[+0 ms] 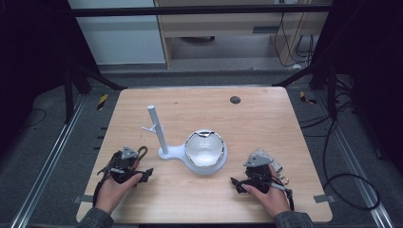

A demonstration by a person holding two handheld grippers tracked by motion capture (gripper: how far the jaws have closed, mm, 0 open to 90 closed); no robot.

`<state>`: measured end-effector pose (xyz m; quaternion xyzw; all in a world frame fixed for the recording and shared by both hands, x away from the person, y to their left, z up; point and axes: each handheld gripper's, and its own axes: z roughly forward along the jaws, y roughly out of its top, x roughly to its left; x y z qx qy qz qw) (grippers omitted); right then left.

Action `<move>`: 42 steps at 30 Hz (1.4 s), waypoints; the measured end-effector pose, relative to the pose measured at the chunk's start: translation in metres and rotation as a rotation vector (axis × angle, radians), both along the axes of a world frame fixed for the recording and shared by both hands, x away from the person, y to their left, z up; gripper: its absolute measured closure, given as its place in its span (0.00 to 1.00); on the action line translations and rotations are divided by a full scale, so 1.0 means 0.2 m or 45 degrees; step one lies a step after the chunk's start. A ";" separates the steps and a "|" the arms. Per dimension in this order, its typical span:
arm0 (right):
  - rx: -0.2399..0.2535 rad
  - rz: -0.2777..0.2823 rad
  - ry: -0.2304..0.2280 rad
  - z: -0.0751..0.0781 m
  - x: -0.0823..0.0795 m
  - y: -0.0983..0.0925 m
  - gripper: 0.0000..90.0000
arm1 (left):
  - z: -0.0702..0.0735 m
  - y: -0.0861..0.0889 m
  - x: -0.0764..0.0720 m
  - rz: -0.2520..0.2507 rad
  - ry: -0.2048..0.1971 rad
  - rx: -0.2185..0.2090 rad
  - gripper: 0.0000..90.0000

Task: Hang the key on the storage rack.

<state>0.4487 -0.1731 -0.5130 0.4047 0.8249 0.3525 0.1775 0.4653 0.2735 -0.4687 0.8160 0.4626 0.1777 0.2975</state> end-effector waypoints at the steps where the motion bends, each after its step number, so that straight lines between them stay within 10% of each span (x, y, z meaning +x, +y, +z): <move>1: 0.000 0.000 0.000 0.00 0.00 0.00 0.02 | 0.00 0.00 0.00 0.000 0.000 0.000 0.10; 19: 0.004 0.003 0.002 0.00 0.00 0.00 0.02 | 0.08 0.20 0.09 0.082 0.148 0.032 0.22; 42: 0.004 0.004 0.004 0.00 -0.01 0.00 0.02 | 0.07 0.16 0.20 0.012 0.328 0.092 0.55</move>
